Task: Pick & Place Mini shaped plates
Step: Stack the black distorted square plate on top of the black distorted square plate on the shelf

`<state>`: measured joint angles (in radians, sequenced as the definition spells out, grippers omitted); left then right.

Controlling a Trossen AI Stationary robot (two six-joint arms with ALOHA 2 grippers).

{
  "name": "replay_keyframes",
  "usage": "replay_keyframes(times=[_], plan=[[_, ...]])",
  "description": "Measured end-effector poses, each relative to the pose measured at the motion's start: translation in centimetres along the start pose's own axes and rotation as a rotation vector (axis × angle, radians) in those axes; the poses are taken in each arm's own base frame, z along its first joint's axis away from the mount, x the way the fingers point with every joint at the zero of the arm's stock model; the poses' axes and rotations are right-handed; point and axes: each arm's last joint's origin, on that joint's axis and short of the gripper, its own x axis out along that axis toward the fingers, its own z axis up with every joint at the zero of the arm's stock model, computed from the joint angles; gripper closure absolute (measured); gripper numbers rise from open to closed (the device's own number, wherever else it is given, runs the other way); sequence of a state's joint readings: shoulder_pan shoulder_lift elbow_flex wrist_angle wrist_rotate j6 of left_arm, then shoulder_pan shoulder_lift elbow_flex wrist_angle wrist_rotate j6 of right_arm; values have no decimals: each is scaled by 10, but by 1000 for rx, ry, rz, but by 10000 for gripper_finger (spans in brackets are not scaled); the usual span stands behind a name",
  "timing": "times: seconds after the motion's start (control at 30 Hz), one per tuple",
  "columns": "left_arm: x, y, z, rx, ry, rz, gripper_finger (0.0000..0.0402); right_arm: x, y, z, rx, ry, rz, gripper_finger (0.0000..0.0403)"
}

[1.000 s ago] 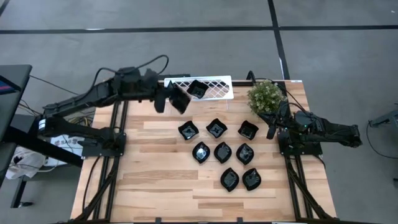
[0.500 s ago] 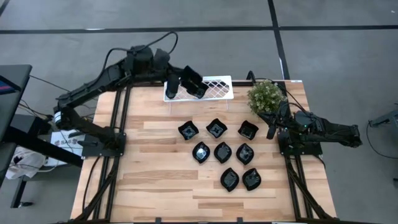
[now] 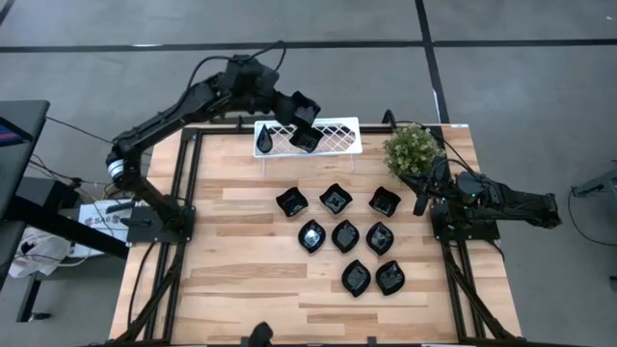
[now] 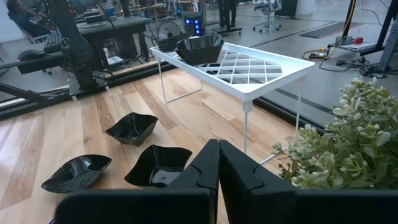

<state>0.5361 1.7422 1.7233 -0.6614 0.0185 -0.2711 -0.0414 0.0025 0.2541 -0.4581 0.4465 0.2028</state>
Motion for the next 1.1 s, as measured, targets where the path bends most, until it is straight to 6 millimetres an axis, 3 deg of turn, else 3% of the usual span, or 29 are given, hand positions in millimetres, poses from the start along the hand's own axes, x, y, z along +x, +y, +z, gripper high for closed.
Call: replay_keyframes(times=[0.3,0.5,1.1], plan=[[52,29,-13,-112,128,20,398,0,0,0,0,0,0,401],[76,32,-25,-135,208,5,398,0,0,0,0,0,0,401],[88,35,-39,-194,307,53,398,0,0,0,0,0,0,401]])
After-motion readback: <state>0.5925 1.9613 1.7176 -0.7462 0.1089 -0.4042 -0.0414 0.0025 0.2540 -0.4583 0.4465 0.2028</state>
